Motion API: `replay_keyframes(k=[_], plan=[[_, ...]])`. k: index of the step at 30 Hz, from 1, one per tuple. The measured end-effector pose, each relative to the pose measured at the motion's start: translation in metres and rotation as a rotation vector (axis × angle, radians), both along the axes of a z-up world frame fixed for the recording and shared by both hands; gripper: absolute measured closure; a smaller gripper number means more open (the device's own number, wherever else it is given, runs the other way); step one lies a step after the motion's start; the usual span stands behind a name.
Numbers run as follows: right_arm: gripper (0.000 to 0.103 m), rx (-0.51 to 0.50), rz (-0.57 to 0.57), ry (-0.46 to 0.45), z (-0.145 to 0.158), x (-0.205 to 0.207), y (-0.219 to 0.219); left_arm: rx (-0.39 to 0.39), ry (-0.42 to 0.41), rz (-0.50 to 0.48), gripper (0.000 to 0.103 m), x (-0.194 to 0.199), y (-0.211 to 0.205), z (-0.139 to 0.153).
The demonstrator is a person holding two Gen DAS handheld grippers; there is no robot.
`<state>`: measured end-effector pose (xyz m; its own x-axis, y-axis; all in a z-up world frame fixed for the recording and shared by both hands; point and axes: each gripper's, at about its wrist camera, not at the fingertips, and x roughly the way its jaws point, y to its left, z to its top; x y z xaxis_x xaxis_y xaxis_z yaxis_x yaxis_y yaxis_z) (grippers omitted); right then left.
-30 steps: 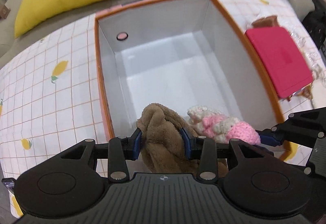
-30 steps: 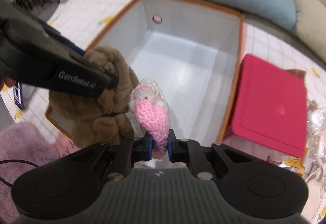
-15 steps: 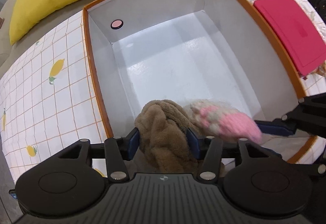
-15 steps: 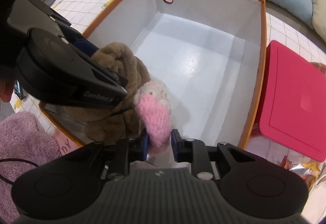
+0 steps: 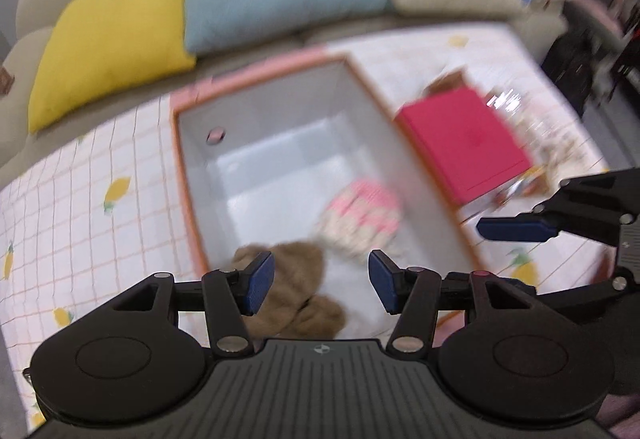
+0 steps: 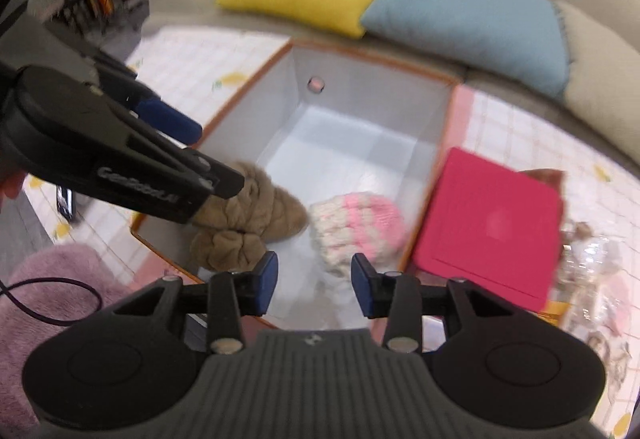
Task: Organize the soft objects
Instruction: 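Grasp the snack bag with the left tool while the right grasps the cream bib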
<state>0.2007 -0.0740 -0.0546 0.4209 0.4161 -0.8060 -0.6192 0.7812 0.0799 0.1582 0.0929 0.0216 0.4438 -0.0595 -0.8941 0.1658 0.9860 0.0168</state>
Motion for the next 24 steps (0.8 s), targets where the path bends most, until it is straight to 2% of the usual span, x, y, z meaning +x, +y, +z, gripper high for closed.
replay_keyframes(k=[6,10,16,19,21,23,24], plan=[[0.059,0.088,-0.123,-0.093,0.022,-0.035,-0.058,-0.077,-0.177,-0.037,0.039,-0.037,-0.044,0.034],[0.054,0.078,-0.225,-0.167,0.019,-0.053,-0.095,-0.155,-0.249,-0.081,0.039,-0.052,-0.076,0.034],[0.049,0.056,-0.389,-0.163,-0.011,-0.064,-0.155,-0.231,-0.274,-0.200,0.039,-0.054,-0.136,-0.001],[0.047,0.010,-0.481,-0.140,-0.029,-0.063,-0.181,-0.220,-0.266,-0.258,0.039,-0.047,-0.169,-0.025],[0.045,-0.003,-0.535,-0.129,-0.038,-0.062,-0.199,-0.187,-0.269,-0.304,0.032,-0.043,-0.190,-0.040],[0.035,-0.010,-0.578,-0.126,-0.045,-0.061,-0.215,-0.137,-0.265,-0.355,0.028,-0.037,-0.213,-0.054],[0.026,-0.015,-0.602,-0.128,-0.049,-0.059,-0.222,-0.110,-0.267,-0.378,0.027,-0.037,-0.220,-0.062]])
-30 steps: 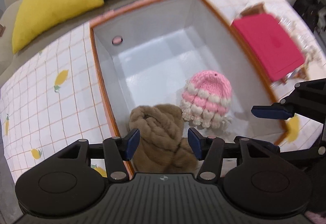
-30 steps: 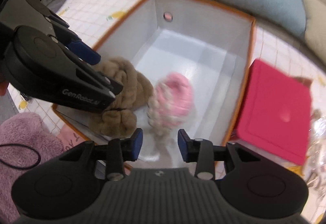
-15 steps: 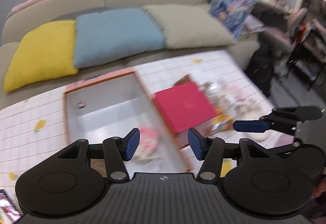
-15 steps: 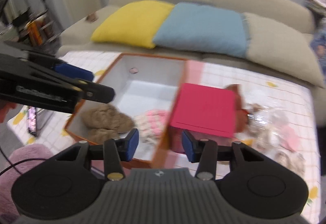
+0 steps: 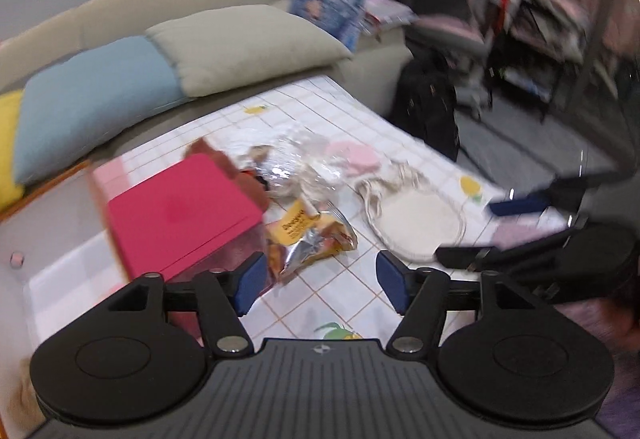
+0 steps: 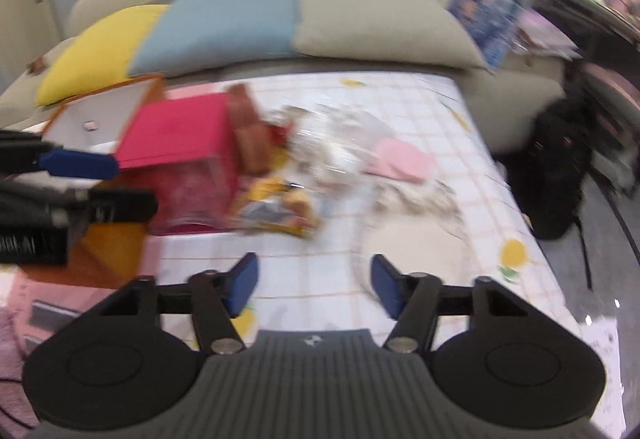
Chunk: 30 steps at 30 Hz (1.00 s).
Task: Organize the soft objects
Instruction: 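Grasp the snack bag with the left tool while the right grasps the cream bib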
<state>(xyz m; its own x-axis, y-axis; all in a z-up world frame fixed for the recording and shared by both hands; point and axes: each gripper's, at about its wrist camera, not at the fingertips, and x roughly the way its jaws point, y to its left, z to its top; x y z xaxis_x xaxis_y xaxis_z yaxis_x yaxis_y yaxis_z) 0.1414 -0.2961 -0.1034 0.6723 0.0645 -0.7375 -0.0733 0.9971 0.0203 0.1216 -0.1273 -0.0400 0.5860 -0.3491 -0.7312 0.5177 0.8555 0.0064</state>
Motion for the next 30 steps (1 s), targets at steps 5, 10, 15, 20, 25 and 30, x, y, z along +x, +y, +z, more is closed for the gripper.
replay_keyframes(k=[5,10,15,20,25,30], plan=[[0.009,-0.011,-0.102,0.071,-0.025,0.022,-0.038,0.189,-0.037,-0.095,0.022,0.017,-0.037,-0.030],[0.003,-0.036,-0.176,0.188,-0.059,0.059,-0.063,0.327,-0.058,-0.178,0.018,0.029,-0.065,-0.065],[0.003,0.014,-0.208,0.278,-0.088,0.085,-0.077,0.472,-0.077,-0.221,0.016,0.045,-0.083,-0.102],[0.003,0.073,-0.234,0.313,-0.101,0.098,-0.084,0.600,-0.128,-0.258,0.012,0.051,-0.096,-0.122],[0.003,0.080,-0.233,0.330,-0.110,0.105,-0.083,0.667,-0.138,-0.301,0.012,0.057,-0.108,-0.136],[0.002,0.079,-0.236,0.333,-0.113,0.106,-0.082,0.683,-0.159,-0.314,0.016,0.061,-0.116,-0.141]])
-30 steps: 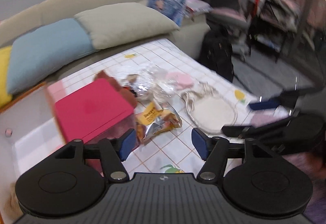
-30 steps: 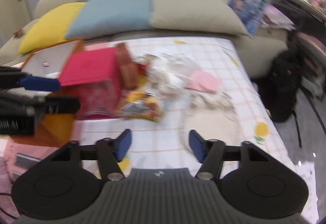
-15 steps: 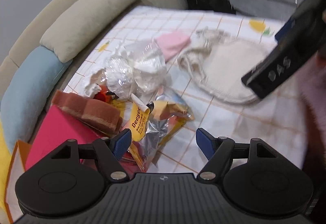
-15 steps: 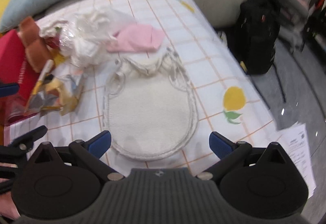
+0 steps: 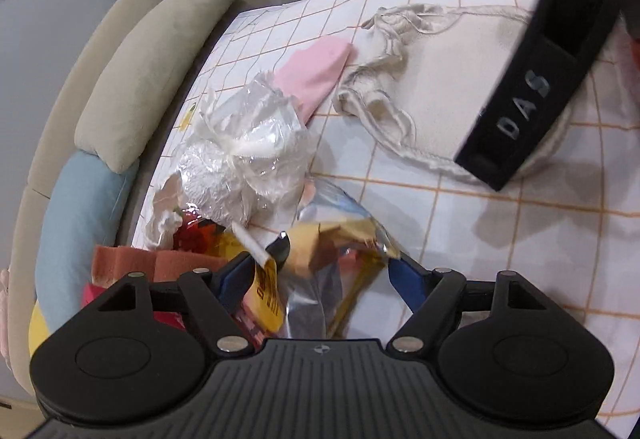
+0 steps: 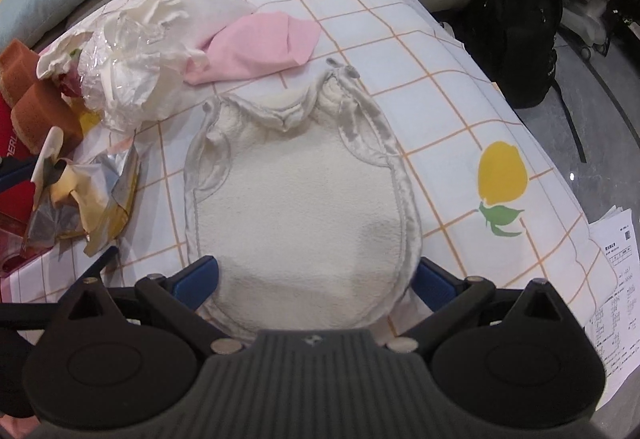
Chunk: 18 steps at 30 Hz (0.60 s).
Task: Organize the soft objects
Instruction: 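Grasp the snack bag with the left tool while the right grasps the cream bib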
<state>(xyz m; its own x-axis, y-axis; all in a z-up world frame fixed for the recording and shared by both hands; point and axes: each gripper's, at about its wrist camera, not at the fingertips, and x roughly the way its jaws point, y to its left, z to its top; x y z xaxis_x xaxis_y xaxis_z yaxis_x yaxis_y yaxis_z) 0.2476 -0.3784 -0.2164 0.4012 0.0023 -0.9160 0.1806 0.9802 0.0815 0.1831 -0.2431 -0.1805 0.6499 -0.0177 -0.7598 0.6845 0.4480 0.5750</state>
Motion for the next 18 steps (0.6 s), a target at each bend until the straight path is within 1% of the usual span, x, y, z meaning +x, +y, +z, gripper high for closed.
replay_keyframes(k=[1,2,4,5,8,10,11,13,14,15,16,17,18], plan=[[0.003,-0.005,0.005,-0.003,0.000,0.000,0.001,-0.006,0.004,0.007,0.016,0.002,-0.001,0.001],[0.003,-0.014,0.012,-0.004,0.000,0.000,0.003,-0.012,0.007,0.015,0.019,0.004,-0.001,0.001],[0.008,-0.044,0.026,-0.008,0.000,0.000,0.007,-0.036,0.018,0.033,0.024,0.008,-0.002,0.001],[0.009,-0.048,0.032,-0.012,0.001,0.000,0.009,-0.052,0.026,0.043,0.028,0.009,-0.001,0.002],[0.020,-0.057,0.029,-0.031,0.004,-0.003,0.008,-0.066,0.034,0.062,0.035,0.010,-0.003,0.002],[0.031,-0.059,0.030,-0.044,0.005,-0.005,0.008,-0.072,0.034,0.066,0.041,0.009,-0.003,0.002],[0.034,-0.063,0.038,-0.050,0.006,-0.005,0.009,-0.080,0.043,0.072,0.044,0.009,-0.002,0.002],[0.048,-0.069,0.063,-0.063,0.008,-0.007,0.014,-0.082,0.046,0.082,0.047,0.008,-0.002,0.003],[0.050,-0.074,0.073,-0.065,0.008,-0.007,0.016,-0.085,0.046,0.087,0.050,0.008,-0.002,0.004],[0.056,-0.083,0.081,-0.070,0.009,-0.008,0.018,-0.092,0.048,0.095,0.054,0.009,-0.001,0.005],[0.064,-0.087,0.085,-0.073,0.010,-0.008,0.019,-0.098,0.051,0.103,0.059,0.008,-0.001,0.007],[0.068,-0.087,0.087,-0.076,0.011,-0.009,0.019,-0.101,0.044,0.111,0.065,0.006,0.000,0.009],[0.075,-0.087,0.090,-0.079,0.011,-0.009,0.019,-0.114,0.048,0.120,0.065,0.006,0.001,0.012]])
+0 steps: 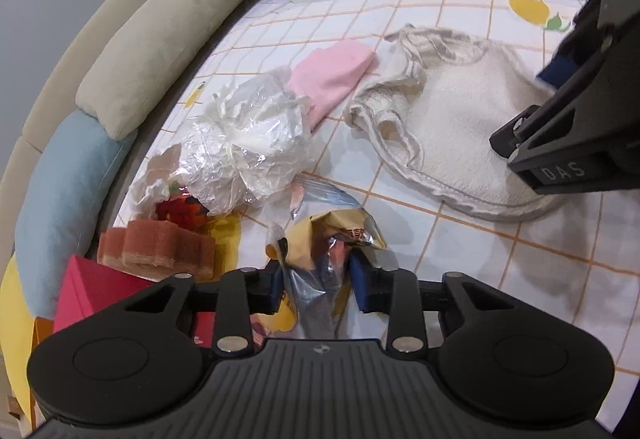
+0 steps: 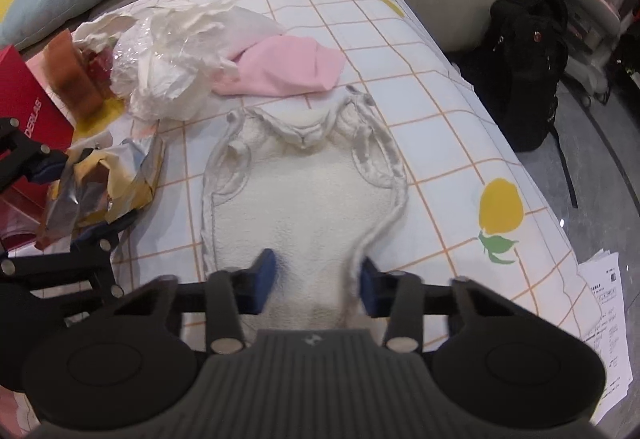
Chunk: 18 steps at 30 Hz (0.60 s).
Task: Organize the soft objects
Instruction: 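Grasp the snack bag with the left tool while the right grasps the cream bib, then carry the snack bag and bib into the orange box and release both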
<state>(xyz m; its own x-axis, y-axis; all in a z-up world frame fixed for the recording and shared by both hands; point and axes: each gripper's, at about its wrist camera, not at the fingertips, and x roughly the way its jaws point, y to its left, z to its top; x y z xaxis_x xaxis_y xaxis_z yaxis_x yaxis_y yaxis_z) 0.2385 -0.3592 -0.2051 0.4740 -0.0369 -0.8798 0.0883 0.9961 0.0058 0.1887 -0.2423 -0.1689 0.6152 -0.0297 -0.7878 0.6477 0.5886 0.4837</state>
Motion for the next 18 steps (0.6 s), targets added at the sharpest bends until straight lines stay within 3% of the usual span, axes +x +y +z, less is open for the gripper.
replay_keyframes(k=[4,8,18], plan=[[0.094,0.010,-0.003,-0.019,0.004,-0.003,-0.001,-0.057,0.015,0.031,0.065,-0.007,0.004,0.010],[0.095,0.055,-0.035,-0.046,0.015,-0.010,-0.010,-0.132,0.014,0.065,0.066,-0.016,0.013,0.026],[0.095,0.046,-0.041,-0.110,0.061,-0.059,-0.005,-0.372,0.029,0.132,0.067,-0.050,0.043,0.080]])
